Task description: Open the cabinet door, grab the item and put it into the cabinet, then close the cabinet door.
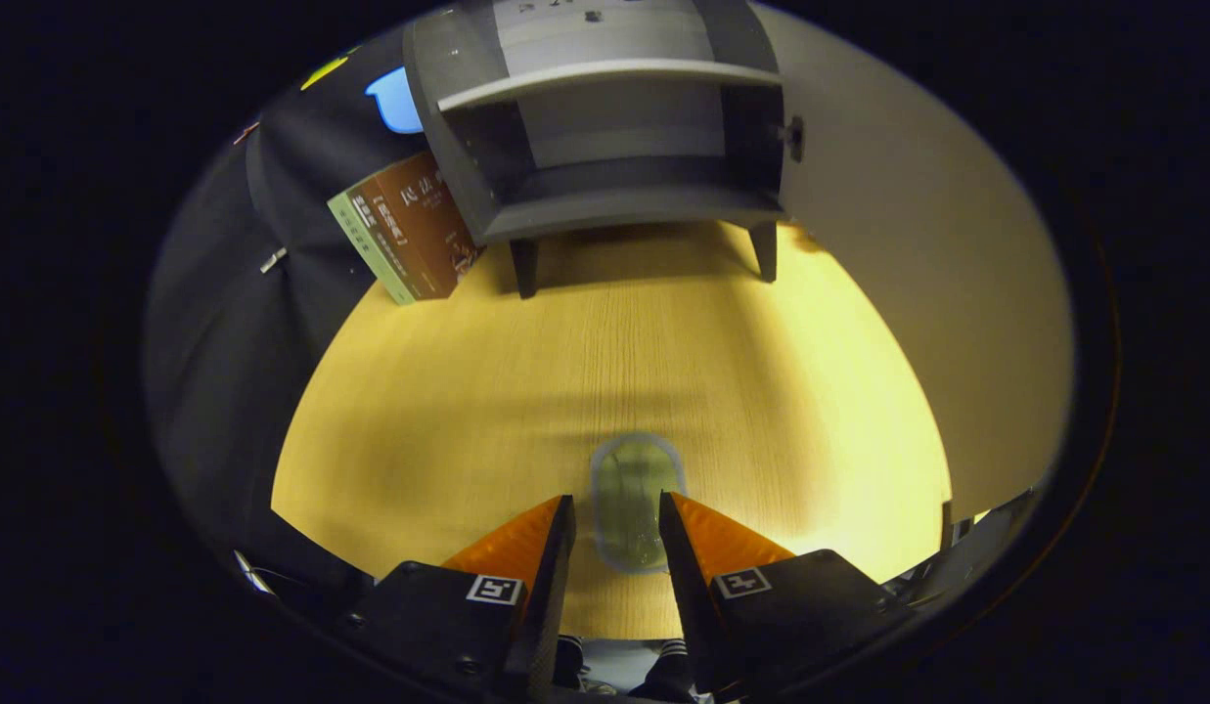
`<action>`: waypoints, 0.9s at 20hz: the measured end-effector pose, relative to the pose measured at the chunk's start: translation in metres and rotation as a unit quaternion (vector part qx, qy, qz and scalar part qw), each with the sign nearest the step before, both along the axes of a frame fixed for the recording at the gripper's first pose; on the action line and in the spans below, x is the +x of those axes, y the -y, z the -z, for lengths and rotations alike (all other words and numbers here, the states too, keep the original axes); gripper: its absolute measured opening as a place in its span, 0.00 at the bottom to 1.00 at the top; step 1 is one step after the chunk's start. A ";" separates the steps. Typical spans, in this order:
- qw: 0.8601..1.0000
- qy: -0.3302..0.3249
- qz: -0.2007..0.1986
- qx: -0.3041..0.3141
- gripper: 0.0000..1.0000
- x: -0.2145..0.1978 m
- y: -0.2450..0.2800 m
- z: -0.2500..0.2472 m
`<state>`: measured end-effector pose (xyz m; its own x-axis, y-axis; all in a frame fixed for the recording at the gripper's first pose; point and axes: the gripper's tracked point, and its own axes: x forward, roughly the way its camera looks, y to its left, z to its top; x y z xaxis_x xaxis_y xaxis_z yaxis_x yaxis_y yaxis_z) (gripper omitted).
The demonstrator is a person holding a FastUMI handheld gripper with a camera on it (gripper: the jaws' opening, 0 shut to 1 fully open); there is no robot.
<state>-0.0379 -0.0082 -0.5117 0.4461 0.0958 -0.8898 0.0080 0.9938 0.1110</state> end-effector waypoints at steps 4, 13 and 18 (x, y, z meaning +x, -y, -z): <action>0.999 -0.038 -0.001 -0.003 0.56 -0.005 0.007 0.040; 0.998 -0.050 -0.008 -0.026 0.40 0.008 0.019 0.065; 0.996 -0.068 -0.036 -0.045 0.12 0.002 0.018 0.066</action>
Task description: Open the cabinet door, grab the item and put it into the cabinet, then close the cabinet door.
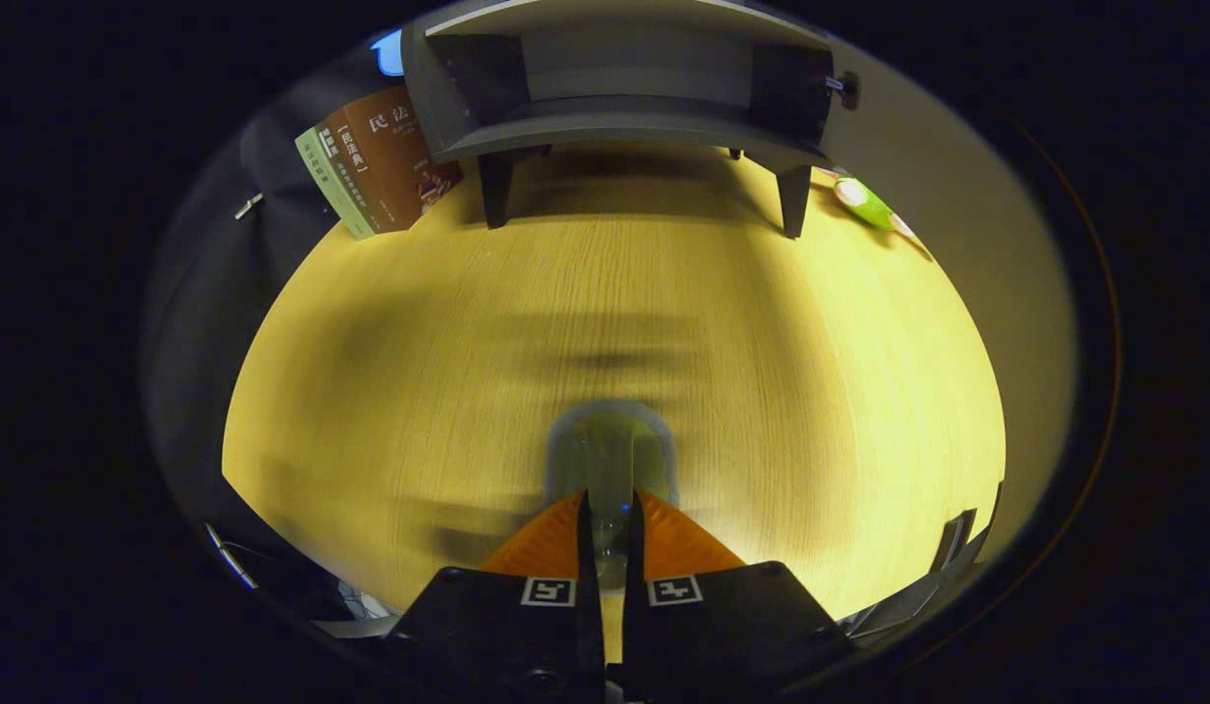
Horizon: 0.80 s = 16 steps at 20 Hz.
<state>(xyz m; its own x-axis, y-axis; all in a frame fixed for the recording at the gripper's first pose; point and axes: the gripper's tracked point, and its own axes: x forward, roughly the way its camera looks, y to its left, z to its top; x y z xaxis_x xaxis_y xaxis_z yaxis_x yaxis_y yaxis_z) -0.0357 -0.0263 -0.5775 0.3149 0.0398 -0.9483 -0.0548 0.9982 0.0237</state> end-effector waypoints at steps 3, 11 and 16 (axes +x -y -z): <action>1.000 0.003 0.006 0.000 0.12 0.001 -0.001 -0.008; 0.995 0.094 0.036 -0.018 0.12 0.038 -0.009 -0.100; 0.979 0.188 0.069 -0.032 0.12 0.076 -0.029 -0.183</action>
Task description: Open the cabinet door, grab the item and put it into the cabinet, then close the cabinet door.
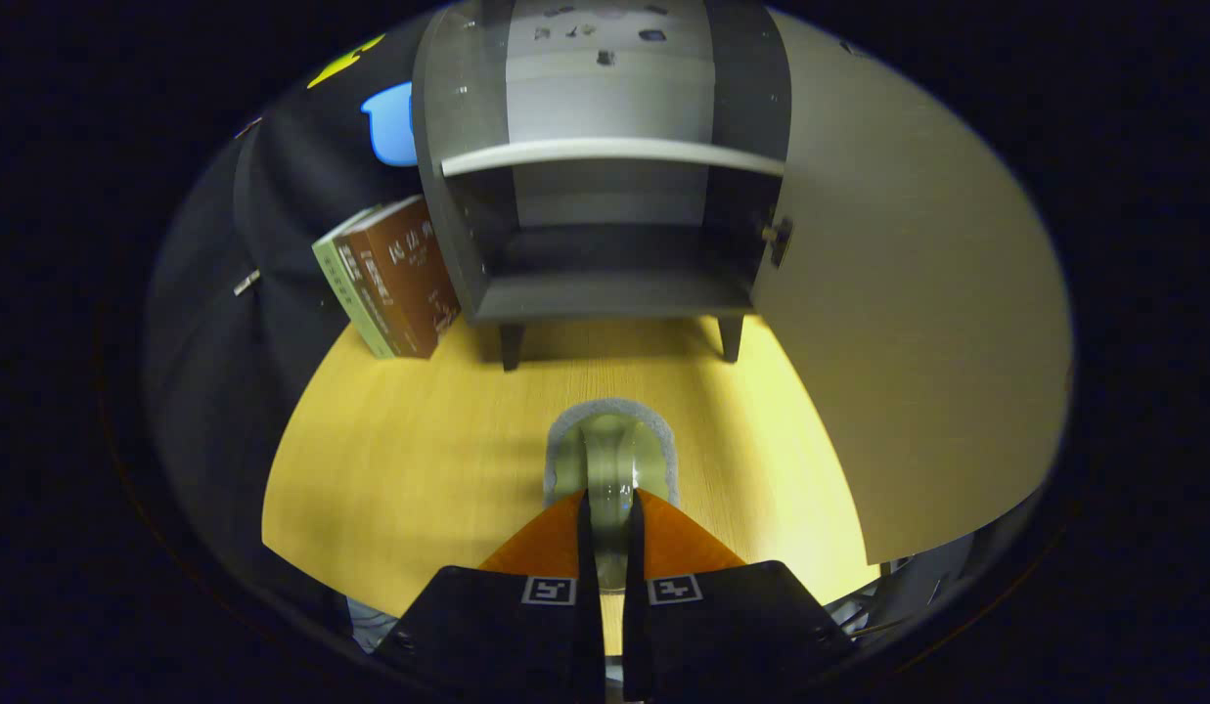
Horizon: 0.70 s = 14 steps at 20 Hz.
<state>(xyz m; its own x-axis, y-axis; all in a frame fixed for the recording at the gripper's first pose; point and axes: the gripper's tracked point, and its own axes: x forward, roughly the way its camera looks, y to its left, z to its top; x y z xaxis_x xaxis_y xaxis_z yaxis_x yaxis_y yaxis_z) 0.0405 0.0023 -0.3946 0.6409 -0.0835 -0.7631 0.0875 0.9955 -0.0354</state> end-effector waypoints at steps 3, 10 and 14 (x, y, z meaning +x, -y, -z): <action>0.998 0.052 0.020 -0.013 0.12 0.017 -0.016 -0.044; 0.989 0.142 0.028 -0.027 0.12 0.070 -0.032 -0.125; 0.981 0.193 -0.003 -0.037 0.12 0.122 -0.025 -0.170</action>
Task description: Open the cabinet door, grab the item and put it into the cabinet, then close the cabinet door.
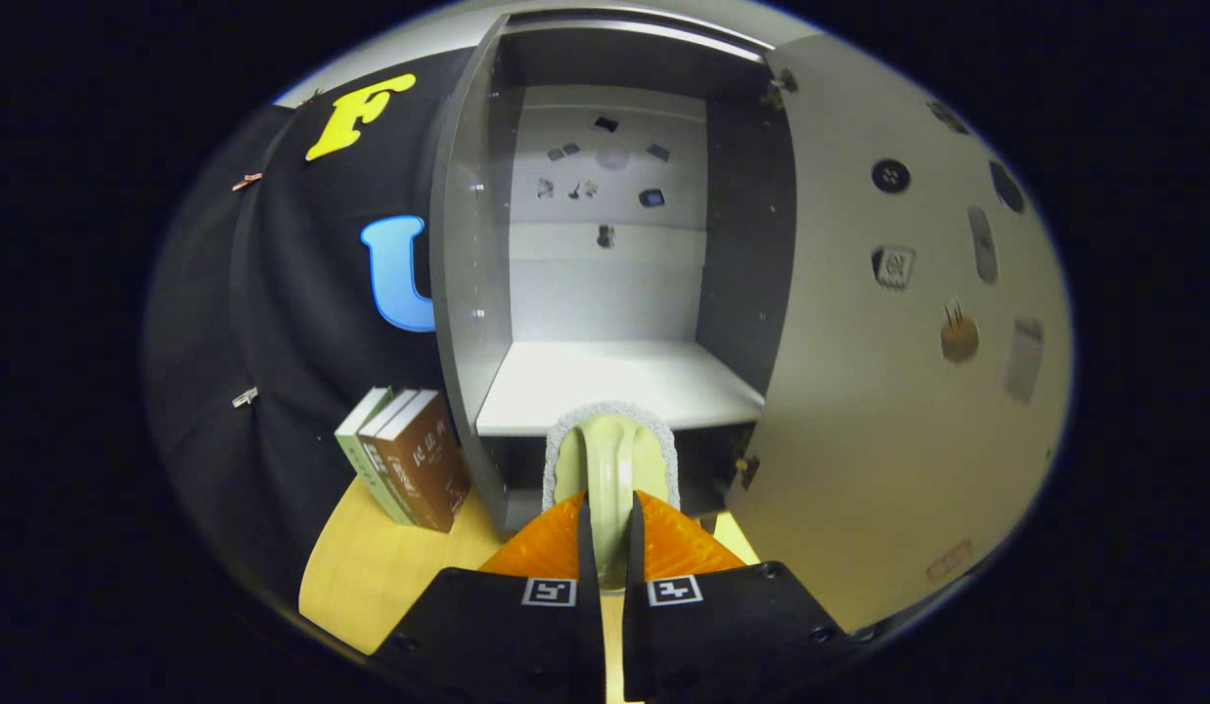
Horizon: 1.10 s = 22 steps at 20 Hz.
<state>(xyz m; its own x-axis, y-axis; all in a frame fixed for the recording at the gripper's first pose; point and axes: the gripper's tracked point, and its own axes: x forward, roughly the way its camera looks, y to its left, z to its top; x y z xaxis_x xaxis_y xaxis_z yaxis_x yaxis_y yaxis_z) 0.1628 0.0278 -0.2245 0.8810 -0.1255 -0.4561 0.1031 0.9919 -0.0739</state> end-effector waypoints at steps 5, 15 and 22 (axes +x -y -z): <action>0.999 0.047 -0.027 0.003 0.12 0.077 0.013 -0.034; 0.999 0.033 -0.037 0.022 0.11 0.195 0.029 0.001; 0.999 0.006 -0.016 0.048 0.19 0.234 0.042 0.032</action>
